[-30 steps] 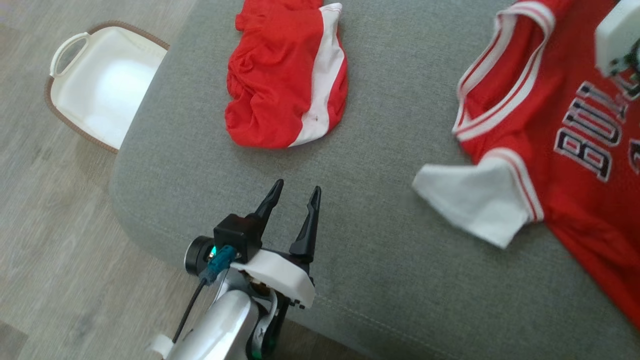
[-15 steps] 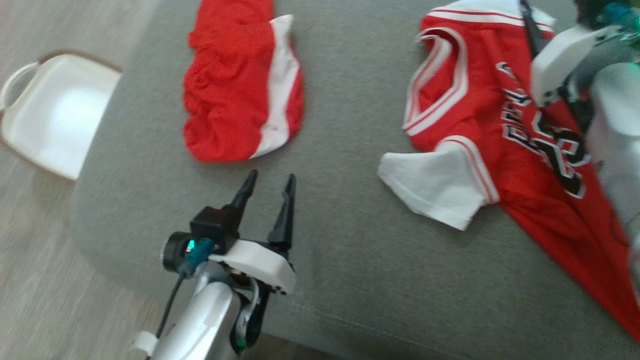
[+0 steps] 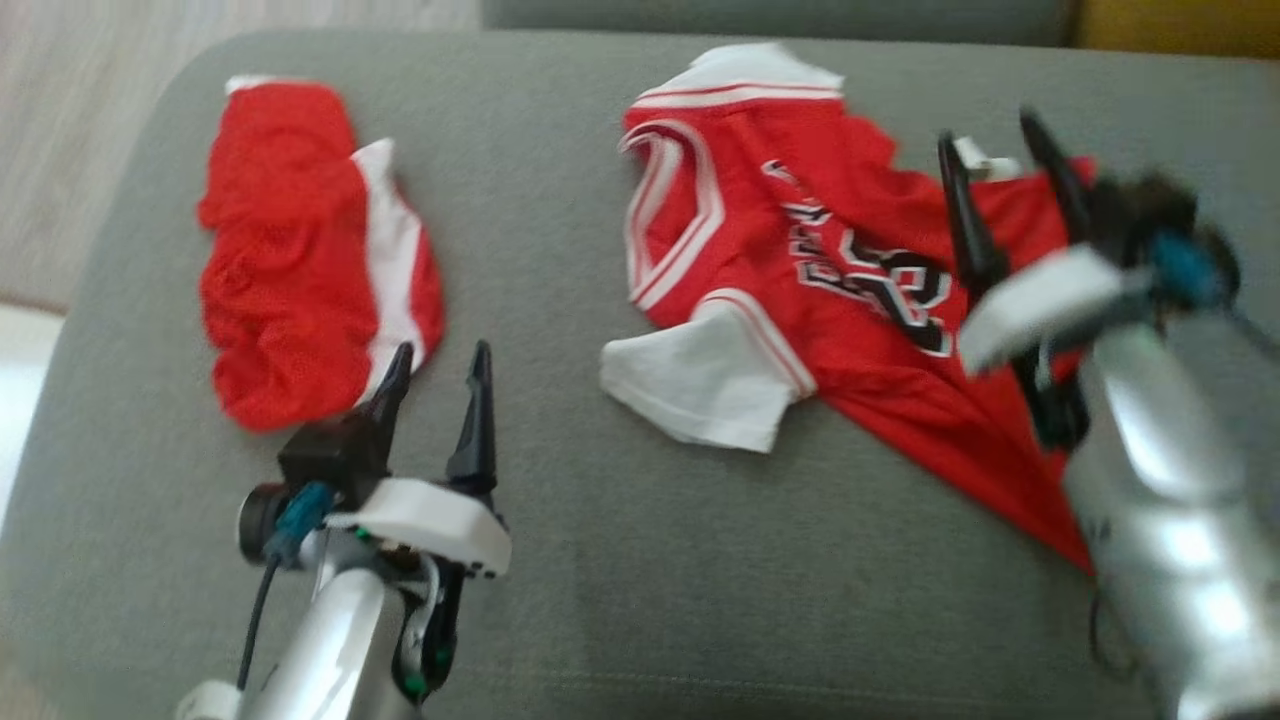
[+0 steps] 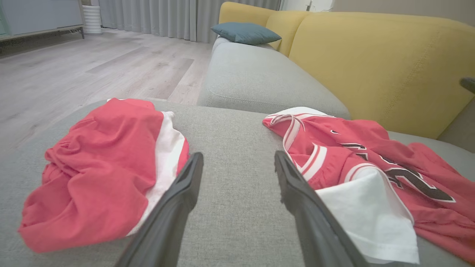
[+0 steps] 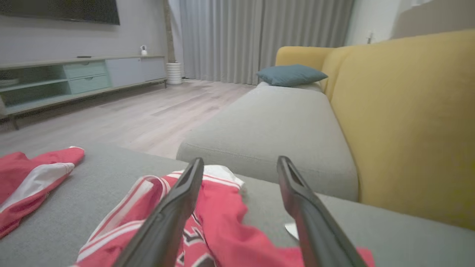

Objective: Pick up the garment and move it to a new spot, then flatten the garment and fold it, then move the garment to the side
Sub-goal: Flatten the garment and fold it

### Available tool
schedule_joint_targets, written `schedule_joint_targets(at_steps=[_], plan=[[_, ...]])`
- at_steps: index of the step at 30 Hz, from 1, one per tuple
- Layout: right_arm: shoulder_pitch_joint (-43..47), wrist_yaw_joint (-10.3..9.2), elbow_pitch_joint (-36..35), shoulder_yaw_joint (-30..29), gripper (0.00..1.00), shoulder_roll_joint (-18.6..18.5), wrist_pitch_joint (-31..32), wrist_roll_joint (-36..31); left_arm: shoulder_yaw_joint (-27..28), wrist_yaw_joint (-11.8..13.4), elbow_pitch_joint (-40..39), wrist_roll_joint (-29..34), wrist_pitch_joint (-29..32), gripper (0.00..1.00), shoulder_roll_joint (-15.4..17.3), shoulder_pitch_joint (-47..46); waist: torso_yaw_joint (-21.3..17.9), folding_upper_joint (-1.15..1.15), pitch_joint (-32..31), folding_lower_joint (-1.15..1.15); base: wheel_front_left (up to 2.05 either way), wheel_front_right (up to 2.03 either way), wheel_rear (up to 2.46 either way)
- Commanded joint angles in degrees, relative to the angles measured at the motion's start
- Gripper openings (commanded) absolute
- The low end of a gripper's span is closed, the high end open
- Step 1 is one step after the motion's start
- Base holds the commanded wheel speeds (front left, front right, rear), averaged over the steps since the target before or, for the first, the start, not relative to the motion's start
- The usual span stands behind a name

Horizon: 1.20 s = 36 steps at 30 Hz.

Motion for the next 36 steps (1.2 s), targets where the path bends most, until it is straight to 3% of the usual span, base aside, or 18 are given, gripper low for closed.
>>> schedule_joint_targets(at_steps=[1, 10, 16, 23, 29, 36], plan=[[3.71, 0.2, -4.72, -0.85, 1.0, 1.68, -0.61, -1.3, 2.8, -0.38, -1.94, 0.84, -0.61, 1.0, 0.63, -0.44, -3.5, 0.0, -2.74, 0.0, 0.0, 0.0, 0.0], [23.57, 0.2, -21.65, -8.53, 1.0, 6.51, -0.62, -7.23, 6.22, -1.47, -2.1, 1.93, -0.61, 1.0, 0.8, 1.42, -7.72, 0.0, -3.86, 0.0, 0.0, 0.0, 0.0], [30.44, 0.2, -28.24, -12.22, 1.0, 7.69, -0.62, -4.79, 7.79, -2.45, -1.77, 2.75, -0.61, 1.0, 0.71, 2.33, -9.51, 0.0, -3.59, 0.0, 0.0, 0.0, 0.0], [31.57, 0.2, -30.53, -12.17, 1.0, 7.74, -0.49, -2.44, 7.31, -4.58, 1.43, 3.77, -0.61, 1.0, 0.83, 0.88, -10.61, 0.0, -2.43, 0.0, 0.0, 0.0, 0.0], [30.77, 0.2, -31.14, -12.48, 1.0, 7.74, -0.3, -2.12, 3.97, -8.19, 8.1, 4.95, 1.16, 1.0, 1.84, -3.42, -11.74, 0.0, -0.74, 0.0, 0.0, 0.0, 0.0], [30.17, 0.2, -30.94, -13.32, 1.0, 7.75, -0.3, -1.68, 1.94, -10.36, 14.31, 5.01, 2.85, 1.0, 2.85, -8.18, -12.95, 0.0, 1.09, 0.0, 0.0, 0.0, 0.0]])
